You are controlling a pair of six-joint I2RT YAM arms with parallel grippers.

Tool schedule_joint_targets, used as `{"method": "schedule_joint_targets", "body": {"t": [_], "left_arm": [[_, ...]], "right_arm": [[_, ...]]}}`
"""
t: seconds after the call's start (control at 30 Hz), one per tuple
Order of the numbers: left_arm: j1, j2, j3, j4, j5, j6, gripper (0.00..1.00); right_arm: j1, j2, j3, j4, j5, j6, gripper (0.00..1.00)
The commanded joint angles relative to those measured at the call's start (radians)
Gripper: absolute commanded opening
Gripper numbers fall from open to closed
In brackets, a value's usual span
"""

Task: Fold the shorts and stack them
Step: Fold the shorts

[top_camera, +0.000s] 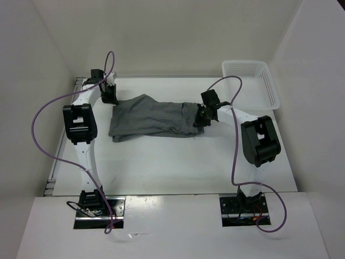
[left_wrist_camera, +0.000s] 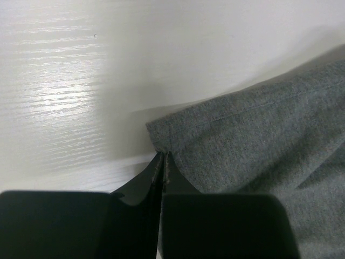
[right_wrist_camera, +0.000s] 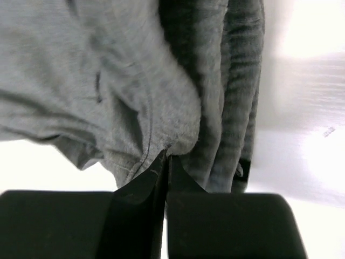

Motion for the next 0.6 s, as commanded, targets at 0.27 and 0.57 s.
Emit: {"method": "schedule_joint_targets", "body": {"t": [0.27,0.57], "left_arm": [[0.072,-0.041,0.085,-0.056,-0.004,0.004,0.00],[0.044,-0.044,0.045,-0.078,-0.021,0.004,0.38]], "right_arm": [[-0.072,-0.246,-0.148,-0.006,-0.022,-0.054,0.00],[-0.072,-0.120,-0.136,0.022,-0.111,-0.043,0.32]]}}
